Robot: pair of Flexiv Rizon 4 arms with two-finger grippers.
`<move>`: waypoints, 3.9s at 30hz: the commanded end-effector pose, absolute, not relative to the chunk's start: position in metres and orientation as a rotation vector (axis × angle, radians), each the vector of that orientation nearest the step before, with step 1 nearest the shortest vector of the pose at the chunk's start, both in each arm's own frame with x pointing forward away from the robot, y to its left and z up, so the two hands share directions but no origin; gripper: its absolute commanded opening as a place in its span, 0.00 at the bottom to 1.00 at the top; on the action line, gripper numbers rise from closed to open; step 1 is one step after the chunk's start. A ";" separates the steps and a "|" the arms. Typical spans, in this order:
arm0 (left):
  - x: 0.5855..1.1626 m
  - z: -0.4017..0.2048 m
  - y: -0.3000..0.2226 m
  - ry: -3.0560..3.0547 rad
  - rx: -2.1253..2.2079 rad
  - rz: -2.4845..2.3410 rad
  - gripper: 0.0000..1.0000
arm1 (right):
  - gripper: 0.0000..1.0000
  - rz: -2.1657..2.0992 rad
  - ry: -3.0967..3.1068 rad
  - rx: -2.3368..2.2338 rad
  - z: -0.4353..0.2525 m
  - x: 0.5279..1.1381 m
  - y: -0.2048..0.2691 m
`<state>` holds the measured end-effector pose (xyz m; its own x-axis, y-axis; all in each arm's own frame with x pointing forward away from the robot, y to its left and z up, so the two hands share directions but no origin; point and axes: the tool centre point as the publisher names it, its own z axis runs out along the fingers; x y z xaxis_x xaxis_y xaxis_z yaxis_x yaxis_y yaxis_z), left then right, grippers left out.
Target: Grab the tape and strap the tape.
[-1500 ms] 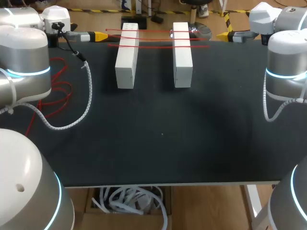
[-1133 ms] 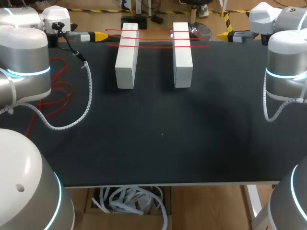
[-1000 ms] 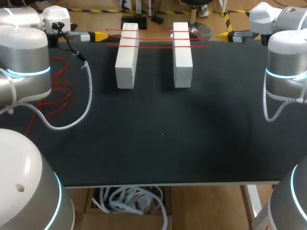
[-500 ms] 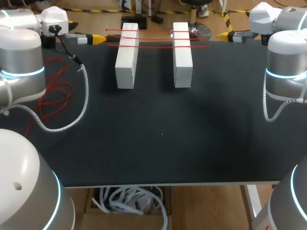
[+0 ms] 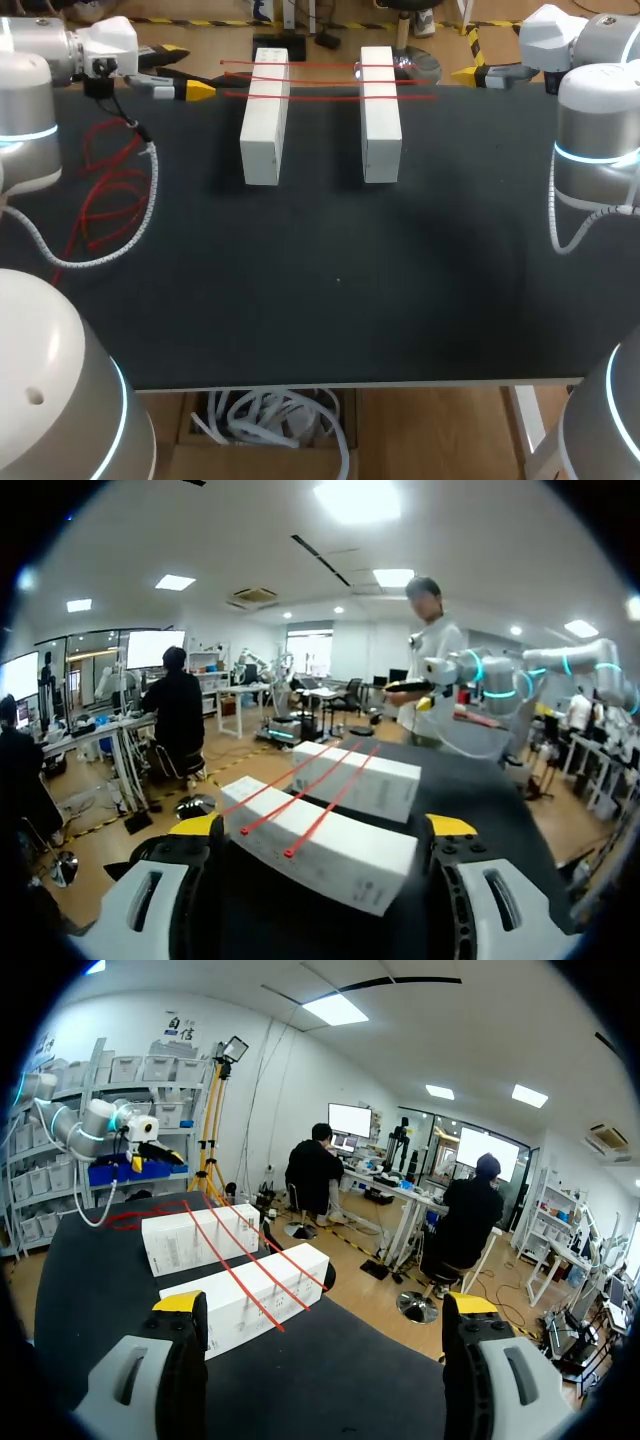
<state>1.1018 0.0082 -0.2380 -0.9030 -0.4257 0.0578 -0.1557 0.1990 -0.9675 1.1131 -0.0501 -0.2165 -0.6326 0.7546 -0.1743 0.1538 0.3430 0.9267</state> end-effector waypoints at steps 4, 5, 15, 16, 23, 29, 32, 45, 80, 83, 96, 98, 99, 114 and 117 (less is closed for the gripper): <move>1.113 -0.246 -0.002 2.310 -0.453 -1.901 0.67 | 1.00 1.291 2.012 0.792 -0.216 1.113 -0.050; 1.114 -0.247 -0.004 2.315 -0.443 -1.899 0.62 | 1.00 1.291 2.012 0.792 -0.216 1.113 -0.050; 1.121 -0.256 -0.017 2.339 -0.365 -1.953 0.49 | 1.00 1.291 2.012 0.792 -0.216 1.113 -0.050; 1.122 -0.257 -0.017 2.342 -0.355 -1.961 0.49 | 1.00 1.291 2.012 0.792 -0.216 1.113 -0.050; 1.128 -0.264 -0.021 2.357 -0.310 -1.988 0.48 | 1.00 1.291 2.012 0.792 -0.216 1.113 -0.050; 1.133 -0.273 -0.022 2.366 -0.295 -2.000 0.44 | 1.00 1.291 2.012 0.792 -0.216 1.113 -0.050; 1.134 -0.276 -0.021 2.369 -0.265 -2.019 0.38 | 1.00 1.291 2.012 0.792 -0.216 1.113 -0.050; 1.139 -0.290 -0.019 2.367 -0.243 -2.050 0.41 | 1.00 1.291 2.012 0.792 -0.216 1.113 -0.050; 1.142 -0.311 -0.025 2.367 -0.123 -2.066 0.32 | 1.00 1.291 2.012 0.792 -0.216 1.113 -0.050; 1.141 -0.311 -0.026 2.365 -0.129 -2.060 0.34 | 1.00 1.291 2.012 0.792 -0.216 1.113 -0.050; 1.141 -0.312 -0.024 2.384 -0.105 -2.011 0.29 | 1.00 1.291 2.012 0.792 -0.216 1.113 -0.050; 1.141 -0.313 -0.024 2.381 -0.113 -2.017 0.30 | 1.00 1.291 2.012 0.792 -0.216 1.113 -0.050; 1.141 -0.313 -0.024 2.380 -0.112 -2.017 0.29 | 1.00 1.291 2.012 0.792 -0.216 1.113 -0.050; 1.137 -0.314 -0.028 2.374 -0.120 -2.041 0.25 | 1.00 1.291 2.012 0.792 -0.216 1.113 -0.050; 1.136 -0.315 -0.029 2.372 -0.127 -2.044 0.23 | 1.00 1.291 2.012 0.792 -0.216 1.113 -0.050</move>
